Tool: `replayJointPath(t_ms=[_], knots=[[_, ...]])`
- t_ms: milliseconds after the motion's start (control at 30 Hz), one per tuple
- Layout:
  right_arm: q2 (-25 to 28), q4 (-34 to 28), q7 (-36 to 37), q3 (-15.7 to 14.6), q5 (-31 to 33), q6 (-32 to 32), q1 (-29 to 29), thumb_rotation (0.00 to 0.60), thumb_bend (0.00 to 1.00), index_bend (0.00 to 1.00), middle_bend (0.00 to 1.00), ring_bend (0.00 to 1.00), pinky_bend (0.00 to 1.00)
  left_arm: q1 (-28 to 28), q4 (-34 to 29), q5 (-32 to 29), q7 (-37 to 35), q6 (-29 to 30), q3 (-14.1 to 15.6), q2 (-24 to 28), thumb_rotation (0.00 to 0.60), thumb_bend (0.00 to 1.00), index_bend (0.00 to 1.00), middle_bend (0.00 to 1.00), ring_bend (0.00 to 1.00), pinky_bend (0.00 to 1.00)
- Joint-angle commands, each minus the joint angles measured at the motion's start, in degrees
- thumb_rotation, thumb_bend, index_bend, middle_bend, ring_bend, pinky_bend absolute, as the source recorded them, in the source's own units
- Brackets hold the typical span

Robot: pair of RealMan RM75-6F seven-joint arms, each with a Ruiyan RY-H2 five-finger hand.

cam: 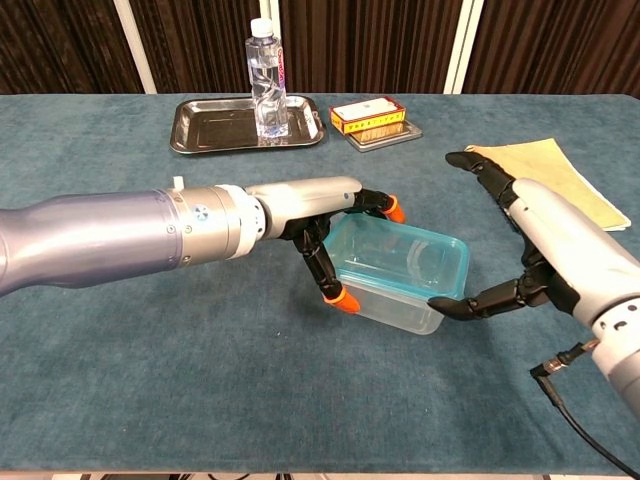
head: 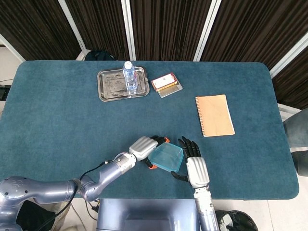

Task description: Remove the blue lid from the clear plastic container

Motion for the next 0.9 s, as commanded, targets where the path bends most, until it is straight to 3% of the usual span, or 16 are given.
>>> replayJointPath(t_ms=[33,900], knots=[[-0.1,0.1,0.0,0.2,0.1,0.0,0.0,0.600,0.27,0.00,0.00,0.00,0.00,-0.1,-0.2,-0.6,0.0,-0.1,-0.1,0.2,0.600,0.19,0.46,0.49,0.43,0.56],[-2.0,1.3,-0.9,3.4,0.7,-0.8,2.1,0.600,0.27,0.00,0.00,0.00,0.00,-1.9,-1.5,-6.1,0.7,-1.4,-1.0,0.5,0.600,0.19,0.46,0.49,0.43,0.56]])
